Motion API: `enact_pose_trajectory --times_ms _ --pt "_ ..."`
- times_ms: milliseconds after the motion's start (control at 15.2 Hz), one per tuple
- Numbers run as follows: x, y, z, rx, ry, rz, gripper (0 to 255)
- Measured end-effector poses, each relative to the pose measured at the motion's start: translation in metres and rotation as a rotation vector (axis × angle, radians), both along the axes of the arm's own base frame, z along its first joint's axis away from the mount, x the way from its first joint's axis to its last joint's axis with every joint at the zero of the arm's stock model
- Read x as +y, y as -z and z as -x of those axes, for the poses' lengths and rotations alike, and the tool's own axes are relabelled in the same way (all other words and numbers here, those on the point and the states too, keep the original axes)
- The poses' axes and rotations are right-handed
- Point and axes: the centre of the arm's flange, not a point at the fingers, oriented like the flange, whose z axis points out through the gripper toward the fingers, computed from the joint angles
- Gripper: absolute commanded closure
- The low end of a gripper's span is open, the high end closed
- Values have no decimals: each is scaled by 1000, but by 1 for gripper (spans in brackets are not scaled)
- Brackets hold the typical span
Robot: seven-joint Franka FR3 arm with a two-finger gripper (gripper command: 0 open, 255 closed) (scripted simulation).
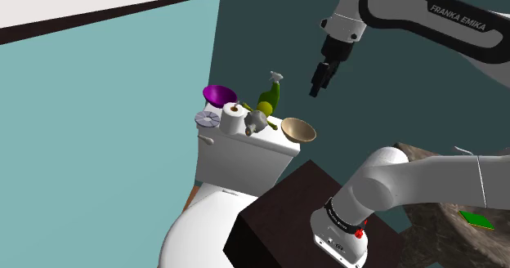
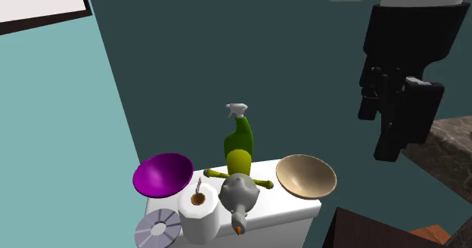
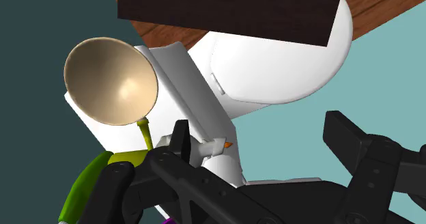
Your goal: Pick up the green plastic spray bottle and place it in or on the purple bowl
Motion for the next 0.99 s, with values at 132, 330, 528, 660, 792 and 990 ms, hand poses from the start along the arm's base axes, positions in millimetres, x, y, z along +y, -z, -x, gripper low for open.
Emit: enact_pose_trajectory --times_ms 132,330,528,660,792,990 --pt "2 6 -2 -12 14 7 0" --pt "9 33 -10 -90 89 44 0" --pt "13 64 -21 -184 179 87 0" --pt "10 85 -33 -246 240 116 0" --pt "9 105 -45 -310 300 145 0" --pt "8 133 -63 -407 391 190 0"
